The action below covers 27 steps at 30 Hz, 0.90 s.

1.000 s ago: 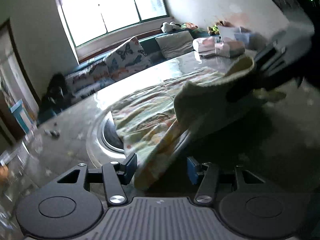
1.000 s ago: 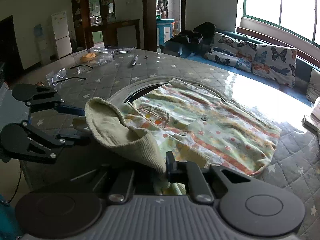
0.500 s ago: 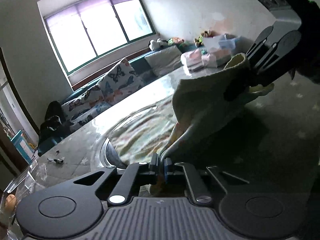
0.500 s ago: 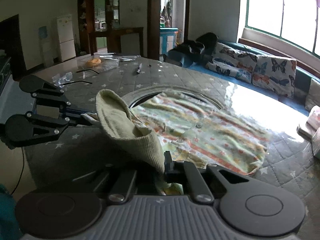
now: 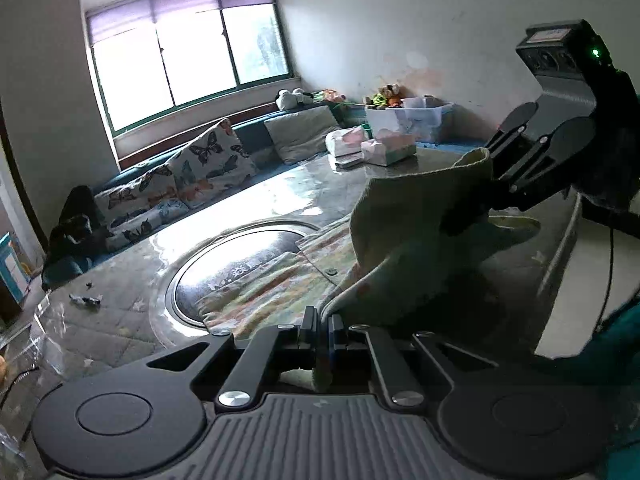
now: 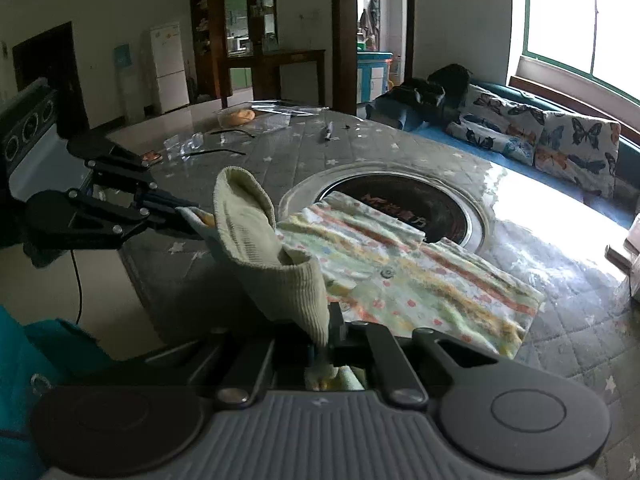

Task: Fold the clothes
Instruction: 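Lift the hem with both grippers and fold it toward the collar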

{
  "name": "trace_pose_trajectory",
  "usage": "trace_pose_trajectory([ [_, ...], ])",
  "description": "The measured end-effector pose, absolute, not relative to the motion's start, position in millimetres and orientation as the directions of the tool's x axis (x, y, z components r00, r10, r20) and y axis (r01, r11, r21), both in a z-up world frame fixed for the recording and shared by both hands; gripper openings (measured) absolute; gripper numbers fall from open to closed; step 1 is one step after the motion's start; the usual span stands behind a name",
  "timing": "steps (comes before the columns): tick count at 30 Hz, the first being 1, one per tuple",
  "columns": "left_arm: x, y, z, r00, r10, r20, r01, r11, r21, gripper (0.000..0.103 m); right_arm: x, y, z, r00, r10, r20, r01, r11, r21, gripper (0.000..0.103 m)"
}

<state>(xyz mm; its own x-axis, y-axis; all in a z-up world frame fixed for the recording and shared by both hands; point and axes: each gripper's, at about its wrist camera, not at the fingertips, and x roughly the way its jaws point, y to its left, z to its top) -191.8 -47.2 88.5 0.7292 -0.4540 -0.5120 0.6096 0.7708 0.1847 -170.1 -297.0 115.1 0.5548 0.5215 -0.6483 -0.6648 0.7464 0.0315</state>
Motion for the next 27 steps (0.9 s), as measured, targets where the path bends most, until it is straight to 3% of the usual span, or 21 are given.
trace_pose_trajectory([
  [10,-104.6,-43.3,107.5,0.744,-0.432,-0.510,0.537,0.840,0.073,0.006,-79.8,-283.3,138.1,0.580,0.474,-0.663,-0.650,0.759,-0.027,0.005],
  [19,-2.4,-41.1,71.8,0.678,-0.361,-0.640,0.426,0.903,-0.059,0.006,11.5,-258.2,97.2,0.581,0.380,-0.719,-0.598,0.799,-0.061,0.006],
  [23,15.4,-43.2,55.6,0.652,-0.336,-0.680,0.398,0.915,-0.070,0.009,28.3,-260.6,67.3,0.610,0.336,-0.718,-0.524,0.850,-0.048,0.012],
  [27,22.6,-39.6,47.5,0.639,-0.322,-0.699,0.379,0.922,-0.079,0.014,23.7,-279.8,64.2,0.639,0.315,-0.701,-0.464,0.885,-0.025,0.038],
])
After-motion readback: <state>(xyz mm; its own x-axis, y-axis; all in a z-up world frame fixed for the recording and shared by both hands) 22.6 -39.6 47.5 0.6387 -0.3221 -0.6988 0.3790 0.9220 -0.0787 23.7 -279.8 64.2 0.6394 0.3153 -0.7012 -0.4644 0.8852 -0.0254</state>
